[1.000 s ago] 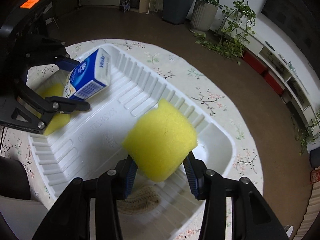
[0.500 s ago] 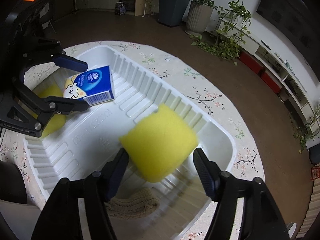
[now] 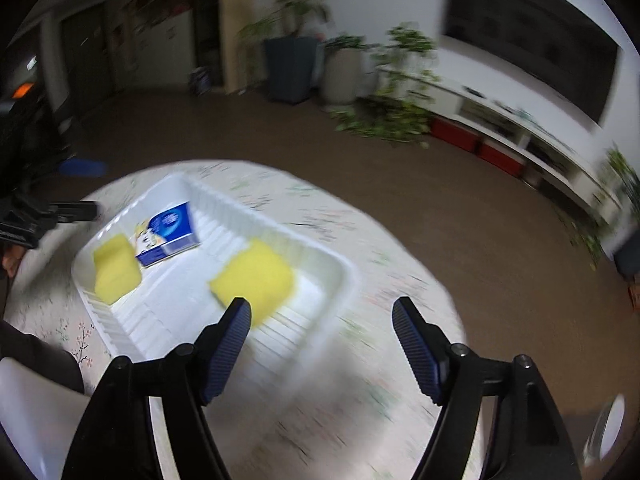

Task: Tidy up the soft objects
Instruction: 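Withdraw both tools from the tray back to the table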

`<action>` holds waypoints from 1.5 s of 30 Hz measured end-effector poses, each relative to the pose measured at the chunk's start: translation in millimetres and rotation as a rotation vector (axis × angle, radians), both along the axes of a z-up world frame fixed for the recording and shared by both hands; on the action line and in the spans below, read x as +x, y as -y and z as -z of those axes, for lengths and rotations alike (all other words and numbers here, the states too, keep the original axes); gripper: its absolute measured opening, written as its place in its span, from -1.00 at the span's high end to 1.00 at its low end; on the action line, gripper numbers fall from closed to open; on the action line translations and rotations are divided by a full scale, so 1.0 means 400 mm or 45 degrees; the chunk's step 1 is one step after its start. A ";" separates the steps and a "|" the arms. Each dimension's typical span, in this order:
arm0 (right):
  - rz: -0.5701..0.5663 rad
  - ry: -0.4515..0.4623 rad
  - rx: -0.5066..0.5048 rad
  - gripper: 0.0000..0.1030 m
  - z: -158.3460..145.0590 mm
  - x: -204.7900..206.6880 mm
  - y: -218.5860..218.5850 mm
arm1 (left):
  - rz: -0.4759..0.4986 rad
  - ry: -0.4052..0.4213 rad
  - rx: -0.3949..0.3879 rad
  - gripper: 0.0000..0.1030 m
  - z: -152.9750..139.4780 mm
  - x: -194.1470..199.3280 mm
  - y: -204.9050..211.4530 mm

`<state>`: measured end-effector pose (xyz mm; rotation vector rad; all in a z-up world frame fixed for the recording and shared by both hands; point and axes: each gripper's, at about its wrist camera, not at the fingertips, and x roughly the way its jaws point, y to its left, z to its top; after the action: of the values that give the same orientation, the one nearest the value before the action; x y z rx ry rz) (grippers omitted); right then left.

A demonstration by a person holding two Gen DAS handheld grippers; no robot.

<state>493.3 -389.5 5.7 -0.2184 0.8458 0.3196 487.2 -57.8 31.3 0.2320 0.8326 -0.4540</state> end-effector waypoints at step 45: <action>0.267 -0.079 0.214 -1.00 0.117 -1.106 -0.185 | -0.486 -0.062 -0.224 -1.00 0.174 -1.064 -0.117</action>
<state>51.0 -315.7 -41.1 0.0372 0.8895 0.2001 61.7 -10.8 -38.3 -0.1014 0.8561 -0.1728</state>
